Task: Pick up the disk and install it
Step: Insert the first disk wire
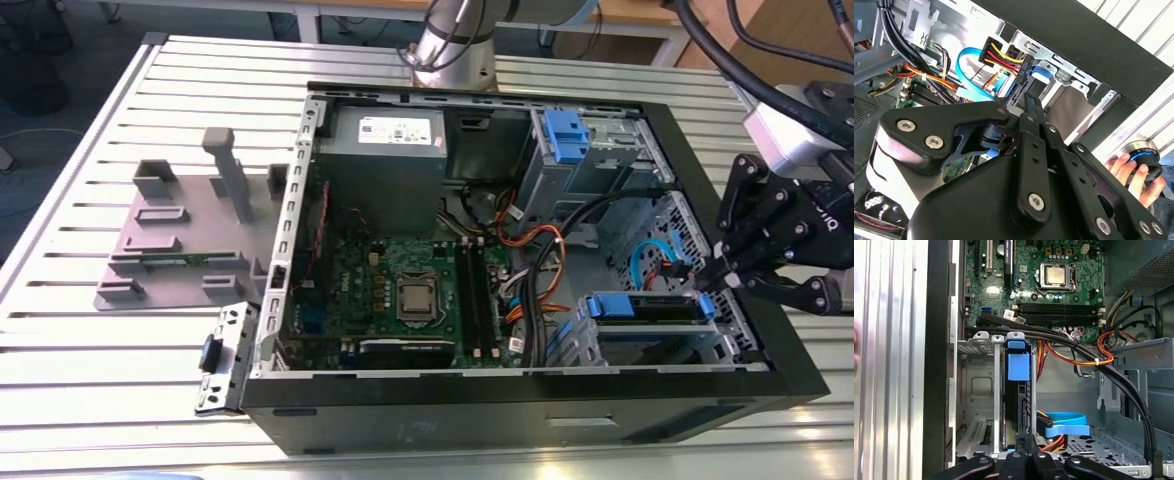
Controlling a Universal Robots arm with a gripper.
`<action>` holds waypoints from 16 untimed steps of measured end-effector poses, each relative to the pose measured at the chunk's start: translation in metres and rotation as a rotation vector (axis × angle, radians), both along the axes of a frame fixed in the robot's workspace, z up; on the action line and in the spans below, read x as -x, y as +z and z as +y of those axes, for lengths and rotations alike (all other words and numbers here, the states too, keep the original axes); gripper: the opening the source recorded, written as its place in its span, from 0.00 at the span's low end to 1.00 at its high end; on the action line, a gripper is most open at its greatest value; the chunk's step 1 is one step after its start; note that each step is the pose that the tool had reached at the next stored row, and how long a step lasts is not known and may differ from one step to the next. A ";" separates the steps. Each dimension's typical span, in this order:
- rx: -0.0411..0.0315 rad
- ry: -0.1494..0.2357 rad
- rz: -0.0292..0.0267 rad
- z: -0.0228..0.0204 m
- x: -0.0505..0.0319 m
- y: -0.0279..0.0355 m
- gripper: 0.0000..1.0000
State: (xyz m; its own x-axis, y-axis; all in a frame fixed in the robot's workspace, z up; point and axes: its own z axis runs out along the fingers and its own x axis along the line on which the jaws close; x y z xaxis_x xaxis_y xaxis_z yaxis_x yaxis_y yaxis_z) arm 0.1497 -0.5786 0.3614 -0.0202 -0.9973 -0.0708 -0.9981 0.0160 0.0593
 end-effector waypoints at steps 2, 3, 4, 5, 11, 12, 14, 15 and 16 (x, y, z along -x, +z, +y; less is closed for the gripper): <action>0.0000 0.000 0.0000 0.0000 0.0000 0.0000 0.11; 0.0000 0.000 0.0000 0.0000 0.0000 0.0000 0.11; 0.0000 0.000 0.0000 0.0000 0.0000 0.0000 0.11; 0.0000 0.000 0.0000 0.0000 0.0000 0.0000 0.11; 0.0000 0.000 0.0000 0.0000 -0.0001 0.0000 0.23; 0.0000 0.000 0.0000 0.0000 -0.0001 0.0000 0.29; 0.0000 0.000 0.0000 0.0000 -0.0001 0.0000 0.35; 0.0000 0.000 0.0000 0.0000 -0.0001 0.0000 0.41; 0.0000 0.000 0.0000 0.0000 -0.0001 0.0000 0.47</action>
State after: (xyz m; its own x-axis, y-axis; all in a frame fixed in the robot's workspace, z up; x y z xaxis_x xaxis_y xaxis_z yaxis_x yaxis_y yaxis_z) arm 0.1498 -0.5786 0.3614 -0.0202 -0.9973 -0.0708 -0.9981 0.0160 0.0593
